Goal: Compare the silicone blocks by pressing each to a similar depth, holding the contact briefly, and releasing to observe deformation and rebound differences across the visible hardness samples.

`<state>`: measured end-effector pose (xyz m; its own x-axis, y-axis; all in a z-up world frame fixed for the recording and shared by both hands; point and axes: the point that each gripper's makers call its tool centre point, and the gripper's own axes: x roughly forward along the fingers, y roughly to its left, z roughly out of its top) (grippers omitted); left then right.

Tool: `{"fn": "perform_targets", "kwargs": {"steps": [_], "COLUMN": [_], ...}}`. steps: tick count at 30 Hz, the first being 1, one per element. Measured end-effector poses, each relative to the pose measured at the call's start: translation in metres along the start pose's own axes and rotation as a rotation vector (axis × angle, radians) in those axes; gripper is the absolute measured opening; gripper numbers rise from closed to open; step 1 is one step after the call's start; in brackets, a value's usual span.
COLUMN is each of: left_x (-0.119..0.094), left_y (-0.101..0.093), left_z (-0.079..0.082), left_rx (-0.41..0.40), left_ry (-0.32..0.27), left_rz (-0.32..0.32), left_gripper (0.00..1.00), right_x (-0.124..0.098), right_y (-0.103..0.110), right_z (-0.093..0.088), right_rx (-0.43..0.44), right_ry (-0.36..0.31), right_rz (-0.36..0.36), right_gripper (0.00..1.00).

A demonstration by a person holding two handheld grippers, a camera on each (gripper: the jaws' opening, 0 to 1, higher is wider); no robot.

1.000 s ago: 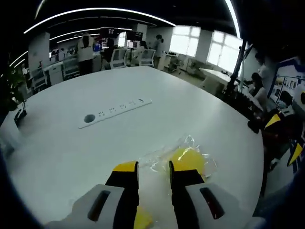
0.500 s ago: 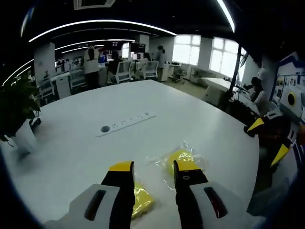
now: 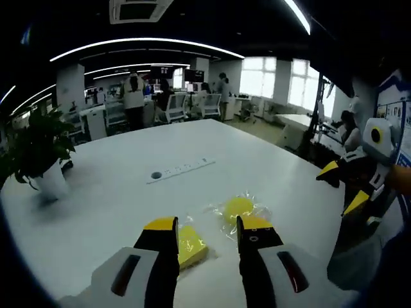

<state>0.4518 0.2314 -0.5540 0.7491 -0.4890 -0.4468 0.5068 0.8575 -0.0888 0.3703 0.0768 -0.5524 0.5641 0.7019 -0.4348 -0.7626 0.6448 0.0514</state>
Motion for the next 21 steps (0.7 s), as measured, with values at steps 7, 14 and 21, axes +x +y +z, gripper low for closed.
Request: {"fn": "perform_targets", "kwargs": {"steps": [7,14,21], "left_x": [-0.033,-0.061,-0.082], "left_y": [-0.003,-0.003,-0.002], "left_z": [-0.006,-0.023,-0.06], "left_rx": [-0.047,-0.056,-0.102], "left_ry": [-0.038,-0.045,-0.015], "left_rz": [0.017,0.043,0.084], "left_gripper": [0.39,0.4,0.41], "right_x": [-0.005,-0.008,-0.011], "right_y": [0.007,0.019,0.033], "right_z": [-0.003,-0.015,-0.03], "right_rx": [0.02,0.053,0.076], "right_ry": [0.0,0.009,0.027], "right_rz": [-0.019,-0.03,-0.044], "right_gripper": [0.5,0.5,0.51]}}
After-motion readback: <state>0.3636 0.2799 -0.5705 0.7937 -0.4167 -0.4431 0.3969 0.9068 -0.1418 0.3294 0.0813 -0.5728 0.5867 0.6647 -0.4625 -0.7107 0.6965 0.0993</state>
